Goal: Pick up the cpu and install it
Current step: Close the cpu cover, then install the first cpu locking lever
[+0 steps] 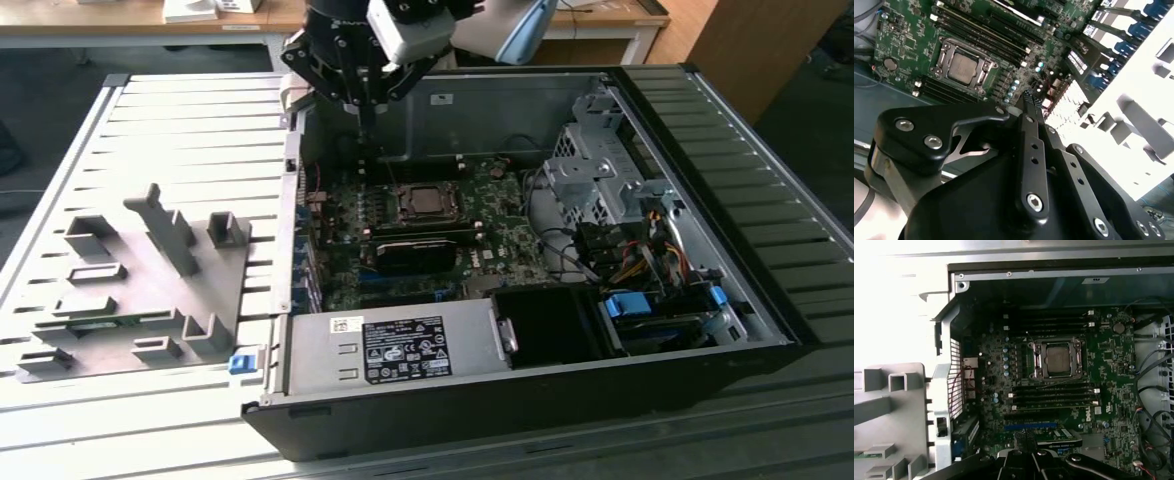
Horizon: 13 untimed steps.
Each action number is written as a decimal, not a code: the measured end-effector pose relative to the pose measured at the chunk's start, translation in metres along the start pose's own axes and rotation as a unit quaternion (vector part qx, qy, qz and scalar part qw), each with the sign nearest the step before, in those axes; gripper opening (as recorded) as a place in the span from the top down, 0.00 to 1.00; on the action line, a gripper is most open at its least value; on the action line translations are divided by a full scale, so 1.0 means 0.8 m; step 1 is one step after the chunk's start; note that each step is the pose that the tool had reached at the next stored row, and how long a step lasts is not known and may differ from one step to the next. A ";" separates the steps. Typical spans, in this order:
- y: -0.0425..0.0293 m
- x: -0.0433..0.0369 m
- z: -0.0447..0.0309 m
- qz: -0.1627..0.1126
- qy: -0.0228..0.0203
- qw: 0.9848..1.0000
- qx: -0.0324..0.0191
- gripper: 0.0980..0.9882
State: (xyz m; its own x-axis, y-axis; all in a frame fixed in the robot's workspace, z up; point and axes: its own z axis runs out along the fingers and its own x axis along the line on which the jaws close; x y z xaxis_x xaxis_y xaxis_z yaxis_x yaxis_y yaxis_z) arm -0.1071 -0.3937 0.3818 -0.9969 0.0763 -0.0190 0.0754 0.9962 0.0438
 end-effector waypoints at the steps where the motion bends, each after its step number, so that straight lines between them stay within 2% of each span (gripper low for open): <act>1: 0.0015 -0.003 0.0014 0.000 0.000 1.000 0.000 0.99; 6: 0.0089 -0.010 0.0101 0.000 0.002 1.000 0.000 0.99; 13: 0.0092 -0.012 0.0261 0.000 0.002 1.000 0.000 0.99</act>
State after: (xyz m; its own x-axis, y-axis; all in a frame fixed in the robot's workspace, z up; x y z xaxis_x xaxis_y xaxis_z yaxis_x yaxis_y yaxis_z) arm -0.0968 -0.3862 0.3614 -0.9970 0.0762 -0.0142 0.0755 0.9962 0.0435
